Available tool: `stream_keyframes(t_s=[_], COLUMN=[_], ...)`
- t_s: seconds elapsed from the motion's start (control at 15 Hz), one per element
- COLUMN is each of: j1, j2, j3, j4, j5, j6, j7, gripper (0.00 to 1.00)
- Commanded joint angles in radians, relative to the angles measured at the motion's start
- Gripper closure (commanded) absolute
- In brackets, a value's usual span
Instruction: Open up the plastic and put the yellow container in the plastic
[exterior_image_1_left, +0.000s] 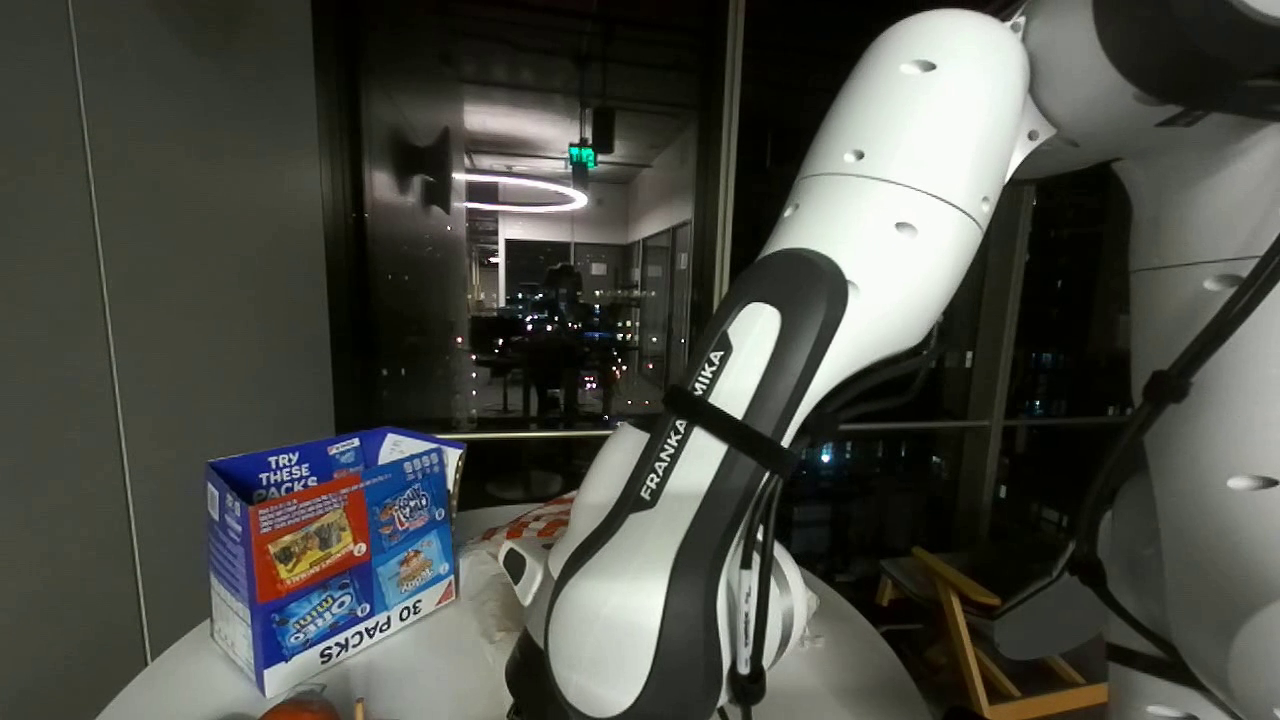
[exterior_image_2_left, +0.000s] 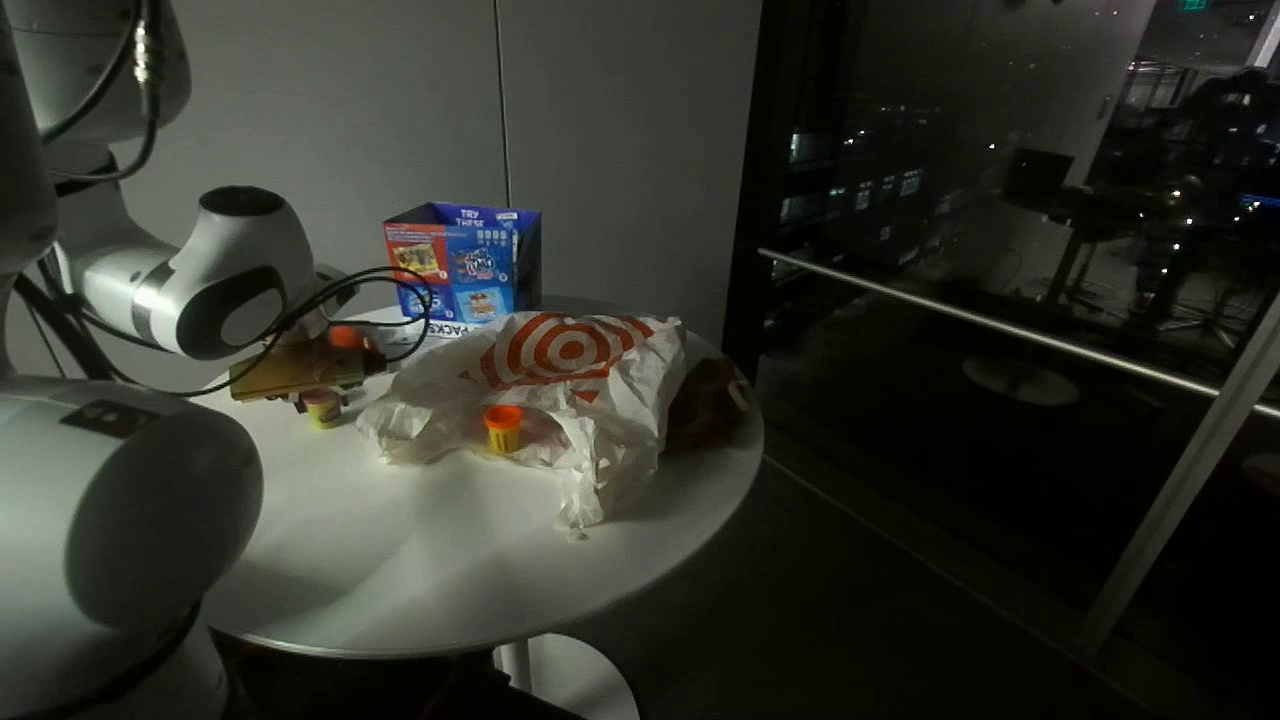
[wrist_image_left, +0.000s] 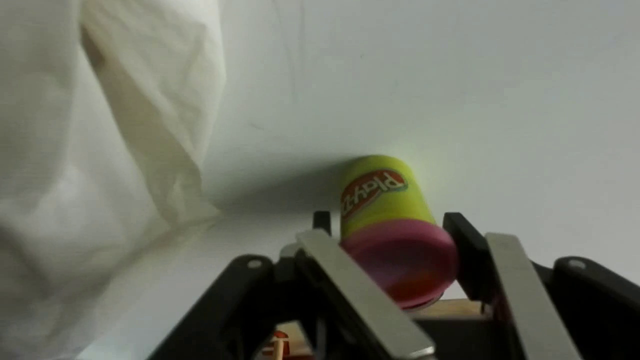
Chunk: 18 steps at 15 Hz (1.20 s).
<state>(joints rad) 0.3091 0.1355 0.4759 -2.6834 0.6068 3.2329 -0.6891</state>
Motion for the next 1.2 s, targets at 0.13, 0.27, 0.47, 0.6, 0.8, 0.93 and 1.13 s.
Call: stream_keyframes(t_s=[0.13,0.27,0.47,0.6,0.8,0.93,1.13], j1=[0.020,0.026,0.059,0.073,0.053,0.045,0.059], j2=[0.013,-0.020,-0.090,-0.130,-0.131,-0.126,-0.156], j3=[-0.029,-0.084,-0.171,-0.239,-0.289,-0.300,-0.290], j4=[0.018,-0.021,-0.054,-0.080,-0.061,-0.064,-0.063], j5=[-0.005,-0.200,-0.132,-0.080,0.068,0.198,0.377], j6=[0.086,0.101,0.133,0.158,0.210,0.275,0.337], j7=[0.000,0.165,0.090,0.045,-0.078,-0.179,-0.259], gripper=[0.72,0.75,0.75,0.75,0.75,0.75,0.75])
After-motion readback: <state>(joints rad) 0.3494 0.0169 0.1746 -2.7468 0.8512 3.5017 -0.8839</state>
